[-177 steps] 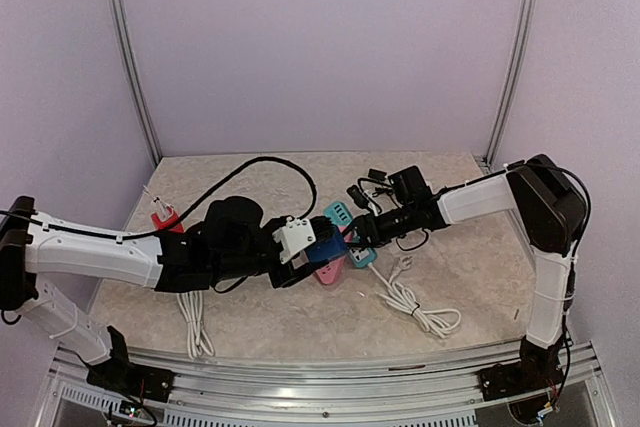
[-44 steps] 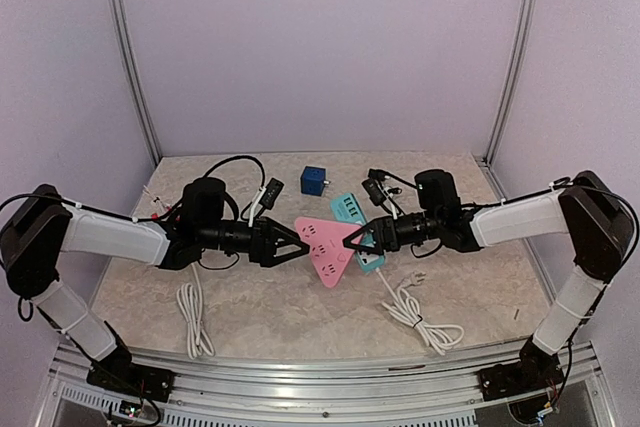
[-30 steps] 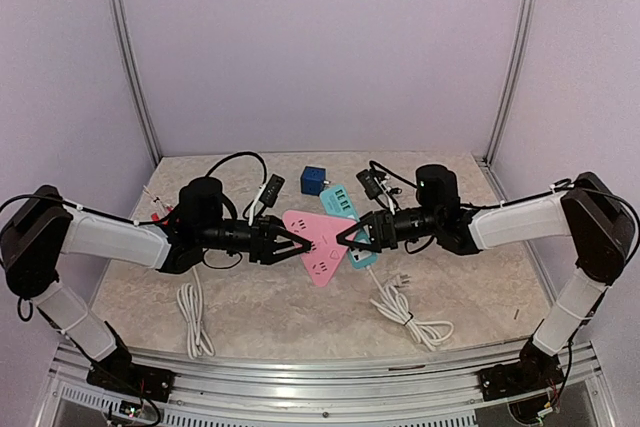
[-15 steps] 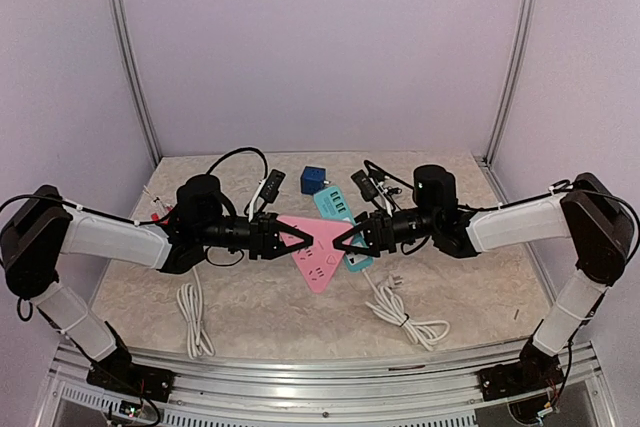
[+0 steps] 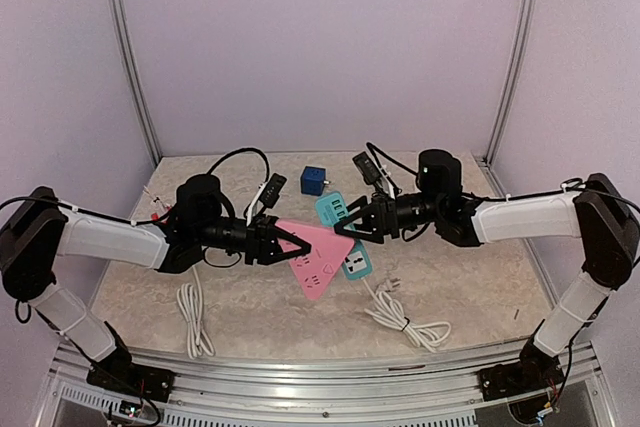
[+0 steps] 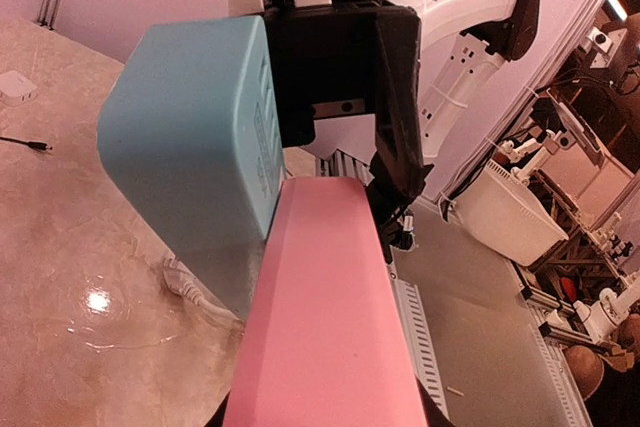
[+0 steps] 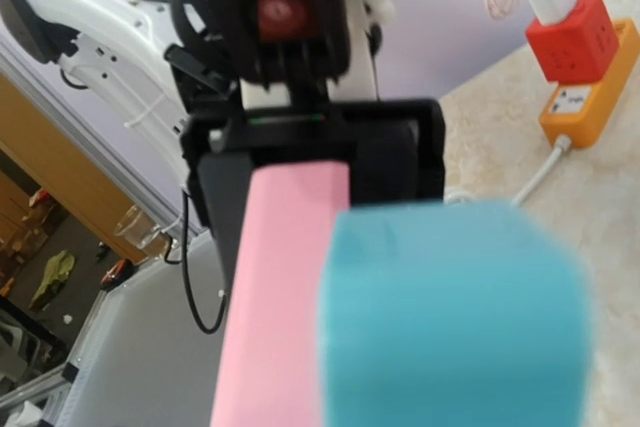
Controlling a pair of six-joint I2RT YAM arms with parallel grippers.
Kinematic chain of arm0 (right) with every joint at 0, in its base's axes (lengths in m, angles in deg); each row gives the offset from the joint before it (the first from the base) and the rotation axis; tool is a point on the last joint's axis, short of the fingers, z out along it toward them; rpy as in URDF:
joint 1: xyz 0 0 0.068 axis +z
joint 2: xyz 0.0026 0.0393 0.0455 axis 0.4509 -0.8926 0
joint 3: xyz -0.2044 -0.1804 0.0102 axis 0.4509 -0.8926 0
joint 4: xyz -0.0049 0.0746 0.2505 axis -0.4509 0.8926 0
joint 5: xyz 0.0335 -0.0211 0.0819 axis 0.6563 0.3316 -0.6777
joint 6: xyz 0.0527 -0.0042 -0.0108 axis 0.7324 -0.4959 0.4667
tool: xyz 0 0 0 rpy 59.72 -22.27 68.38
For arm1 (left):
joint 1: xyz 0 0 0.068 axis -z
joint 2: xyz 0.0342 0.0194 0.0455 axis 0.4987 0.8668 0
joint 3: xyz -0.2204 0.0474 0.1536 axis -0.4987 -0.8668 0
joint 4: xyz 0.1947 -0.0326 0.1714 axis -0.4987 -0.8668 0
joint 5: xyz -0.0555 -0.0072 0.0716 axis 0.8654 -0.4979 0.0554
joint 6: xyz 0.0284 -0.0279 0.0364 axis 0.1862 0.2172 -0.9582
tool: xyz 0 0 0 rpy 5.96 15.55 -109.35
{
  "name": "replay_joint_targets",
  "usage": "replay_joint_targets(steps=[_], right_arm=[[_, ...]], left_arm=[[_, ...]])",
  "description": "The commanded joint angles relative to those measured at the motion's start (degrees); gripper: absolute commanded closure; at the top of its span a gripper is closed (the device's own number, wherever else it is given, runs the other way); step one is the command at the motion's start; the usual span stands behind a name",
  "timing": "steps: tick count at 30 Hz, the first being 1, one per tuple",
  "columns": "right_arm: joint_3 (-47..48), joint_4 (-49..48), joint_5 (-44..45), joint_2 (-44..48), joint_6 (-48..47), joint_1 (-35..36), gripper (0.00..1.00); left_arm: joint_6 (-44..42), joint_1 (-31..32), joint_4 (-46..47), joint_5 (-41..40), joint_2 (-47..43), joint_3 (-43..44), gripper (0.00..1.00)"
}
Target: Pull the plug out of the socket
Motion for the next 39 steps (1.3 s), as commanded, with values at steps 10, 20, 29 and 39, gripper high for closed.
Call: replay_joint_targets(steps=[10, 20, 29, 39], right_arm=[[2.75, 0.08, -2.46, 0.14, 0.54, -1.55, 0.48], [3.86, 4.97, -0.97, -1.28, -3.24, -1.78, 0.78], [4.67, 8.38, 0.96, -2.57, -6.11, -1.87, 1.0], [6.13, 18.31, 6.06, -2.95, -14.58, -2.35, 1.0]], left_arm=[[-7.84, 0.16, -8.32, 3.28, -3.97, 2.18, 1.0], [-8.38, 0.87, -10.1, 4.05, -6.13, 3.13, 1.0], [-11.1, 3.68, -11.87, 4.67, -7.73, 4.23, 1.0], [-12.87, 4.69, -13.11, 3.2, -9.19, 4.44, 1.0]])
